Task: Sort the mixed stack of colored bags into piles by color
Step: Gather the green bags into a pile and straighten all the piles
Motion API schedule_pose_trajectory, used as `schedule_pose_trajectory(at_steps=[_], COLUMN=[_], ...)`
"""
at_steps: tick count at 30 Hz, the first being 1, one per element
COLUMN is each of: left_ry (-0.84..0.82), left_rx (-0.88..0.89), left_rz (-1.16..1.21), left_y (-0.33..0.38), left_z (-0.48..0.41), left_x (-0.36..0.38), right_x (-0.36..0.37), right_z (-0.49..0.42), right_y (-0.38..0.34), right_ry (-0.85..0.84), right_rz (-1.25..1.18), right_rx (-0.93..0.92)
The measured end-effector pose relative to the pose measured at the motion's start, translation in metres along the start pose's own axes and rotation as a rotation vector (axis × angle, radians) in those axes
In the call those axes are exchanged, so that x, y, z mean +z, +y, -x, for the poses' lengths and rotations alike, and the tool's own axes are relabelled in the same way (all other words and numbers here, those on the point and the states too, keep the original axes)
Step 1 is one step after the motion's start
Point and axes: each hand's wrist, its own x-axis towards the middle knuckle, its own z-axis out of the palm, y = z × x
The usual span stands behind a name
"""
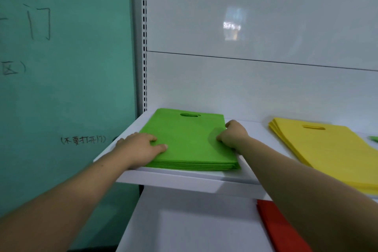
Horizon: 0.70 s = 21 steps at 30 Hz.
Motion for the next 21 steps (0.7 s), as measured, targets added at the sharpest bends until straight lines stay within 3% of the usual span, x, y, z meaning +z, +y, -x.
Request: schedule_pose_trajectory(at_steps=[3, 10, 15, 21], left_ry=[-0.019, -0.044, -0.106, -0.066], left_rx=[-0.001, -0.005, 0.018, 0.09], left_rz=[0.087, -0.024, -0.02, 0.585], left_y=[-0.002, 0.001, 0.006, 0.029], left_z=[-0.001, 0.0, 0.001, 0.001], left_x=[0.001, -0.002, -0.01, -0.022], right_x=[-0.001, -0.004, -0.018, -0.058], right_z=[-0.002, 0.014, 0.029, 0.04], right_y=[0.003, 0.005, 0.007, 0.013], right_ry=[0.02, 0.123, 0.257, 0.441], right_rz=[-0.04, 0.002, -0.26, -0.518], right_rx=[-0.013, -0.206, -0.372, -0.421])
